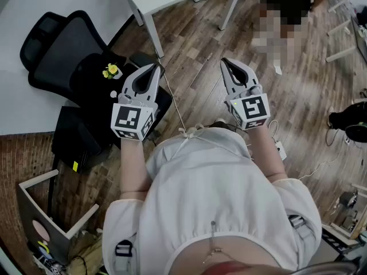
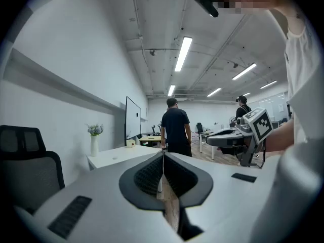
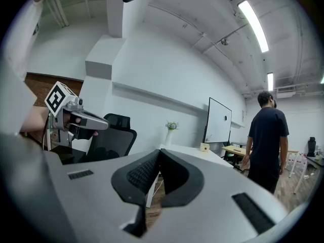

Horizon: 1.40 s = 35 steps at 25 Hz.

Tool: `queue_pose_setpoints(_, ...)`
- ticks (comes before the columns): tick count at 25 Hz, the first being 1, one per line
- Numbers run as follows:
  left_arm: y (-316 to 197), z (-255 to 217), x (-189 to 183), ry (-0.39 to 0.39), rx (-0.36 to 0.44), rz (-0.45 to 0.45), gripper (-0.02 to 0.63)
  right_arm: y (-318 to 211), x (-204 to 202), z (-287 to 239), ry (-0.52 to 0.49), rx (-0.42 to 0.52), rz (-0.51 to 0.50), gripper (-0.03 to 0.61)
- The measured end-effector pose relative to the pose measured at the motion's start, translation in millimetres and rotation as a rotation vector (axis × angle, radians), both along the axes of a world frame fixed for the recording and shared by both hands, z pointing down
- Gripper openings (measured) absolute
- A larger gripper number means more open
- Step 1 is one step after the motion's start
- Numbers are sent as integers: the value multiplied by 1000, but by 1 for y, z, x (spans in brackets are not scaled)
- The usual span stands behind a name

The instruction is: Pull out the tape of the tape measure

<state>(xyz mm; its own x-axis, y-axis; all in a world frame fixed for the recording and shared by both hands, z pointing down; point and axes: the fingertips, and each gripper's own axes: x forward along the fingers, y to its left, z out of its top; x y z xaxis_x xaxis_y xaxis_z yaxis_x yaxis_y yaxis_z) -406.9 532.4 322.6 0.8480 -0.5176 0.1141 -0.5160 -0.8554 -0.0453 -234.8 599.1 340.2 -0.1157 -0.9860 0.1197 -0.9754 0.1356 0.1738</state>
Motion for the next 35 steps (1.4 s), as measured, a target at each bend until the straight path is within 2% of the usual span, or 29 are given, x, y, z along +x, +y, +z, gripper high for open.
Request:
queue_pose_setpoints(11,-27,3,6,4,-10,3,23,-25,14,0,-16,1,35,3)
queue_pose_setpoints(16,-36,6,6,56,-35,-20,34,-32,22,2,-91,26,66,-3)
queue_pose_setpoints(17,-40,7,5,72,-38,-33,117,-34,24,3,-97,31,73,71)
queue_pose_setpoints(18,-44,8,5,82,-39,-46,297,-36,26,5,-104,31,72,258)
queue_pose_setpoints(19,-47,11,5,82,-40,-57,343,-39,29,7,-113,28,72,375)
queue_pose_setpoints(23,-57,22,15,51,-63,-75,342,-47,47,16,-136,2,83,383)
queue_pose_setpoints(28,-77,38,41,22,-83,-100,342,-73,73,32,-133,-27,42,382)
queue_pose_setpoints(35,-129,46,94,-1,-102,-207,342,-146,141,44,-169,-48,-40,369)
